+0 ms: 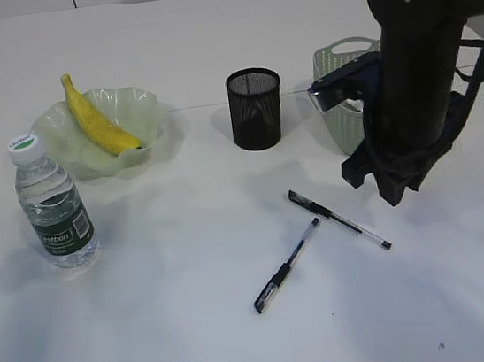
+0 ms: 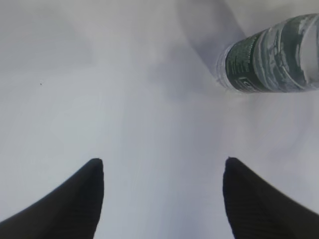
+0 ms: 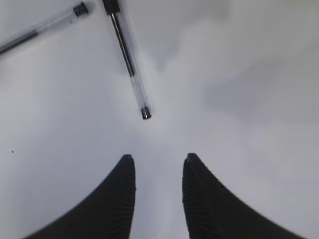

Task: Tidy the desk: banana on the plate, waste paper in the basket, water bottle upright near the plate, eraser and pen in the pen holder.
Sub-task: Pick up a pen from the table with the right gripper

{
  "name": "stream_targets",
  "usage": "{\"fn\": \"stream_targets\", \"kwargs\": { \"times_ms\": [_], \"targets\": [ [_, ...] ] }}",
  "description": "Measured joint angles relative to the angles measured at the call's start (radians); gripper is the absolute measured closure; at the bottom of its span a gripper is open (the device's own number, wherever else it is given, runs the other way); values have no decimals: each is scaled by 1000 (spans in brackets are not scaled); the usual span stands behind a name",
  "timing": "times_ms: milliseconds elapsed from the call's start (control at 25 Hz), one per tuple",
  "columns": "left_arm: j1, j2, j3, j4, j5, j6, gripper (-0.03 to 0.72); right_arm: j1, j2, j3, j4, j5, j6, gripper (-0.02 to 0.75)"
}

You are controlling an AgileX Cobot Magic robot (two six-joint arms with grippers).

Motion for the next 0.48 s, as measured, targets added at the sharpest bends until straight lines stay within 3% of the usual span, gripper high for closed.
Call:
{"fn": "stream_targets", "kwargs": {
  "times_ms": [480],
  "targets": [
    [0, 0, 0, -19, 0, 0, 160, 0, 51, 0, -65, -201, -21, 496]
  ]
}}
